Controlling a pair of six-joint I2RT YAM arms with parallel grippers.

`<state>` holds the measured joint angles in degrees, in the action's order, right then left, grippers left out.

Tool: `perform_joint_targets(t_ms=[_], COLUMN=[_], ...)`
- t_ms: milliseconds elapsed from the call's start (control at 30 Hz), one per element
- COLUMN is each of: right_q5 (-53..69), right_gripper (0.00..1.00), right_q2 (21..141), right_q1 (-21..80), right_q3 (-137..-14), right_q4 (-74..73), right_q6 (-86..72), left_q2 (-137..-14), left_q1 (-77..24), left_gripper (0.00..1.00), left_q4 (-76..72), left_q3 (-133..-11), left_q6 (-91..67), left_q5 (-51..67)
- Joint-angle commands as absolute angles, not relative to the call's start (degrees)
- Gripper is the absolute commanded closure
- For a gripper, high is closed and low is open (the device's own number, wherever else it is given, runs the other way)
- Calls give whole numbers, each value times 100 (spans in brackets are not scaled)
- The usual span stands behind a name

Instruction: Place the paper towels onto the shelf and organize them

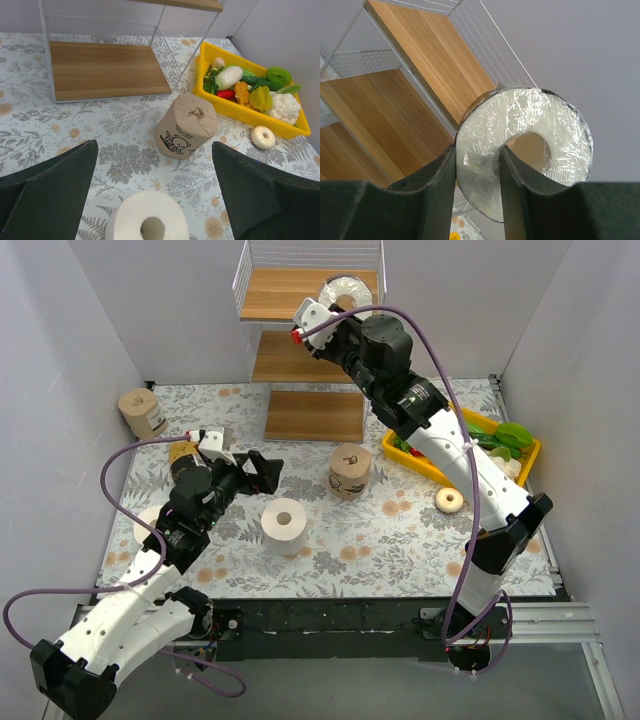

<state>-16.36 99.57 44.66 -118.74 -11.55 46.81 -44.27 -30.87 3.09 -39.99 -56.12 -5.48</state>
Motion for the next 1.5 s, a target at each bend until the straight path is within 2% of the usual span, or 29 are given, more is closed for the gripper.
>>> perform_joint_targets(t_ms=[0,267,300,600,1100,1467], right_q5=[-1398,-1537,-1547,-1530,-1354,-564], right_gripper=[75,70,66,53,42,40], right_q2=[10037,10274,10292,10476,10626,10714], right_q1=[4359,4342,4342,4219,3929,3489], right_q3=[-12260,-12419,-12410,-12331,-12612,-12726], right_q4=[-317,-97,103,518,940,985], right_q6=[4896,5062,5150,5440,5238,4641], left_q2=[-4315,-4254,-4237,-4087,-4166,-4131], left_q1=[-3103,-3103,-3103,-3103,-3103,-3103], left_gripper=[2,2,2,2,2,2], left_q4=[141,35,35,53,44,44], left_q3=[-4017,-3973,-3973,-3938,-3964,-3955], left_q6=[-5555,-5616,-5608,-5581,-5581,-5572], left_q5=[-484,-9,-9,-9,176,149])
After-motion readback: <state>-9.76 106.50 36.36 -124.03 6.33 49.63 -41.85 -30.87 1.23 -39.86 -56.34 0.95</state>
